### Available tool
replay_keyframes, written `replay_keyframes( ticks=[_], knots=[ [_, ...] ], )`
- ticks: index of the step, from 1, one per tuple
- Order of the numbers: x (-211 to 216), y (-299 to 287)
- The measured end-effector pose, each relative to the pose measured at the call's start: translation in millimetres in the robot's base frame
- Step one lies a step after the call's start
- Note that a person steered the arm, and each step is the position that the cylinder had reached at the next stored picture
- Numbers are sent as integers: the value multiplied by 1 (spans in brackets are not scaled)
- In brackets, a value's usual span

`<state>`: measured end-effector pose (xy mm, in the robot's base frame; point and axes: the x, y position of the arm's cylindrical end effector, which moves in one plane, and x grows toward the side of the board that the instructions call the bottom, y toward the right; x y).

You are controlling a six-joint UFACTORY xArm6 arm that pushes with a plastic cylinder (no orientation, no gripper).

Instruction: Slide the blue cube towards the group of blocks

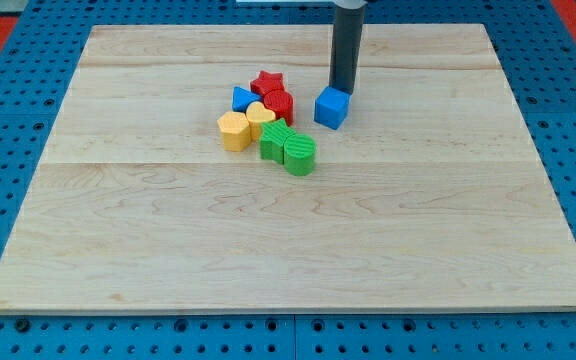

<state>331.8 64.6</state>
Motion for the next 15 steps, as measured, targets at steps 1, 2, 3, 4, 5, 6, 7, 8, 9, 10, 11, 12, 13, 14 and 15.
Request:
replay_keyframes(
  ticks=[1, 2, 3, 4, 5, 6, 7, 8, 9, 10, 11, 12, 13, 14, 15],
  knots=[
    [11, 1],
    [16, 22],
    [16, 63],
    [20, 102],
    [20, 91],
    [20, 65],
    [29, 47],
    [40, 37],
    [44, 25],
    [44, 16],
    [41, 15],
    [37, 19],
    [25, 28],
    [25, 25],
    [25, 7]
  ],
)
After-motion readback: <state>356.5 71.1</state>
